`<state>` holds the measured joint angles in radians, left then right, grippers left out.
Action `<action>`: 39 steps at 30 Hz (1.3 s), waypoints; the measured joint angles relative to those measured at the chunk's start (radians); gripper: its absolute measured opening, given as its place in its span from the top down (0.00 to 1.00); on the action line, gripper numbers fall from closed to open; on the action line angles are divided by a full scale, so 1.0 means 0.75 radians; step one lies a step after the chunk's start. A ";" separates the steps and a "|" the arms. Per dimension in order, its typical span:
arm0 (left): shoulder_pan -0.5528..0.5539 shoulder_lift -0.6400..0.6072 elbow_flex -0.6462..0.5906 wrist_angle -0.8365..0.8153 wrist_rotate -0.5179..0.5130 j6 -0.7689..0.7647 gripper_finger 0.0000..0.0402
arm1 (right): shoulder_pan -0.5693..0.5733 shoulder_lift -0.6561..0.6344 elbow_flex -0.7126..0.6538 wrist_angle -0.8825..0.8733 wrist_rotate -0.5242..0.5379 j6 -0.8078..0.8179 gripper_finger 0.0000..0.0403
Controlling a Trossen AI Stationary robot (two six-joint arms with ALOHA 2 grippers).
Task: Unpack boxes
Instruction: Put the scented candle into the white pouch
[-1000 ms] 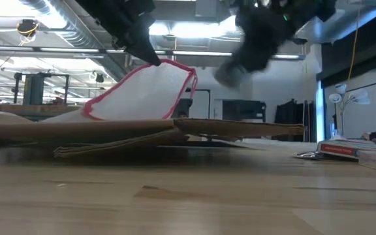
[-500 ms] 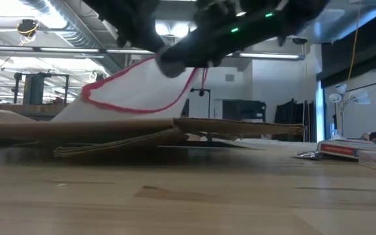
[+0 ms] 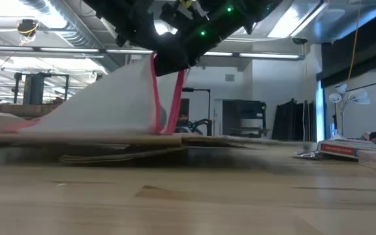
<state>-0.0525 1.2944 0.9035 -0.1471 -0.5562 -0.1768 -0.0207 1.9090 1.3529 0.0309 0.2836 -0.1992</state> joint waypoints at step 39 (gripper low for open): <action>0.013 0.002 -0.001 -0.136 -0.006 -0.104 0.98 | 0.047 -0.338 -0.698 0.219 -0.253 0.398 0.19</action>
<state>-0.0427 1.2961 0.9031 -0.2489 -0.5606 -0.2546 0.0146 1.6554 0.8291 0.1953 0.0938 0.0990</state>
